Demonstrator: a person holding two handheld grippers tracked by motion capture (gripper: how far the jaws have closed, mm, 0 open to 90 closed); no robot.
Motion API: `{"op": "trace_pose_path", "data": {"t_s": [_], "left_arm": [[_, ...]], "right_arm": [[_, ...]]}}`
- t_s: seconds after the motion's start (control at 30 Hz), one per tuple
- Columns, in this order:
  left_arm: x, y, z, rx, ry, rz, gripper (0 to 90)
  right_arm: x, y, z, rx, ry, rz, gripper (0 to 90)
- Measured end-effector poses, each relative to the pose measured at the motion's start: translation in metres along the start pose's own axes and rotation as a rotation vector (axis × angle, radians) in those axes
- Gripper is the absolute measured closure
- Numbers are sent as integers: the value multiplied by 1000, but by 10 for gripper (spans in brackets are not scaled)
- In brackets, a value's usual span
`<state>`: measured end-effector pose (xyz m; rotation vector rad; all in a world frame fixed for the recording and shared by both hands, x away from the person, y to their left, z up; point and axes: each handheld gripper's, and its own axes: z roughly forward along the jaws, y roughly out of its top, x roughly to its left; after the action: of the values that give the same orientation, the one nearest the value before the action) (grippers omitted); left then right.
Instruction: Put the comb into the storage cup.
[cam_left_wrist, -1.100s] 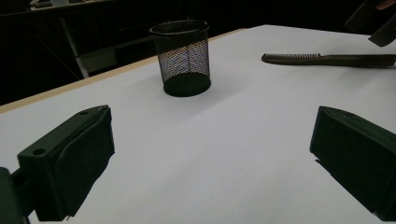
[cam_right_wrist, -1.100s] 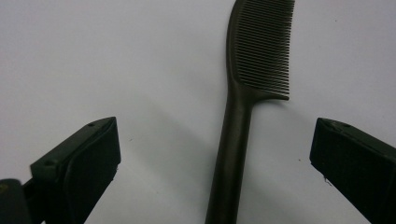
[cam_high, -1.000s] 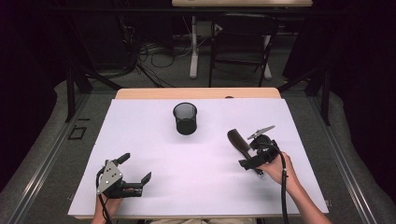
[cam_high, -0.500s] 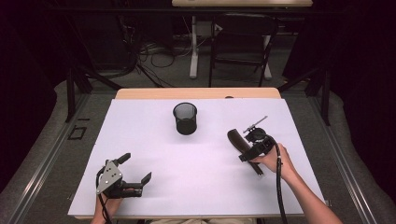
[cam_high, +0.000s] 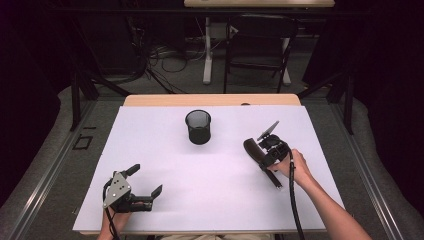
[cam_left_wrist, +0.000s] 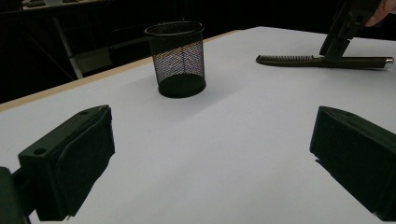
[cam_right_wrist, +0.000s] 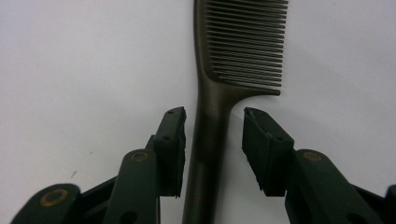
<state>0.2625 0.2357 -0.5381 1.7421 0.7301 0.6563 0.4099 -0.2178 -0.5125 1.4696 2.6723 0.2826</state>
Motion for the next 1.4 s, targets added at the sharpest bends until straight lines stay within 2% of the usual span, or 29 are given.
{"op": "trace_pose_path", "data": {"t_s": [0.03,0.07,0.1,0.13,0.17,0.27,0.33,0.4,0.5,0.73,0.77,0.8,0.83,0.87,0.93,0.97,1.0,1.03,1.07,1.1,1.13,1.17,1.23,1.27,1.3,1.33,1.37,1.4], "left_arm": [[0,0,0,0,0,-1,0],[0,0,0,0,-1,-2,0],[0,0,0,0,-1,-5,0],[0,0,0,0,-1,-5,0],[0,0,0,0,-1,-5,0],[0,0,0,1,-1,-3,0],[0,0,0,0,-2,-5,1],[0,0,0,1,-2,-6,1],[1,0,0,2,-2,-9,1],[1,-1,0,6,-3,-10,2],[1,-1,0,6,-2,-10,2],[1,-1,0,6,-2,-10,2],[1,-1,0,7,0,-9,2],[1,-1,0,7,-1,-11,2],[1,-1,1,10,0,-11,2],[1,-1,1,10,-1,-13,2],[1,-1,1,10,0,-11,2],[1,-1,1,11,1,-7,2],[1,-1,1,9,0,-11,2],[2,-1,0,8,0,-11,2],[2,-1,0,8,1,-11,2],[2,-1,0,7,1,-11,2],[2,-1,0,8,1,-11,2],[2,-1,0,8,1,-10,2],[1,-1,0,8,1,-11,2],[1,-1,0,7,2,-13,2],[1,-1,0,7,1,-9,2],[1,-1,0,6,1,-9,2]], "right_arm": [[0,0,2,0,0,30,622],[0,0,2,0,0,30,622],[-1,-2,8,-62,21,39,629],[0,-3,12,-103,34,58,630],[1,-3,12,-92,38,70,633],[1,-1,11,-29,19,46,652],[3,0,12,-10,12,57,669],[3,0,14,-11,6,42,687],[1,1,11,24,-7,53,719],[-2,-3,11,-16,21,80,726],[-3,-5,14,-56,38,92,726],[-2,-5,12,-42,40,110,727],[-3,-6,12,-48,40,89,727],[-3,-7,13,-66,49,89,727],[-4,-9,11,-43,49,76,727],[-4,-10,12,-76,62,80,728],[-4,-11,12,-71,63,84,727],[-5,-11,9,-56,54,57,728],[-5,-12,7,-40,51,49,728],[-4,-12,5,-39,50,59,728],[-2,-14,8,-119,72,76,728],[-3,-14,4,-99,70,65,728],[-2,-15,1,-121,69,68,728],[-3,-14,-3,-107,63,49,728],[-3,-15,-3,-141,70,55,728],[-3,-15,-7,-124,66,55,728],[-3,-17,-6,-181,77,71,728],[-4,-17,-9,-171,75,62,728]]}}
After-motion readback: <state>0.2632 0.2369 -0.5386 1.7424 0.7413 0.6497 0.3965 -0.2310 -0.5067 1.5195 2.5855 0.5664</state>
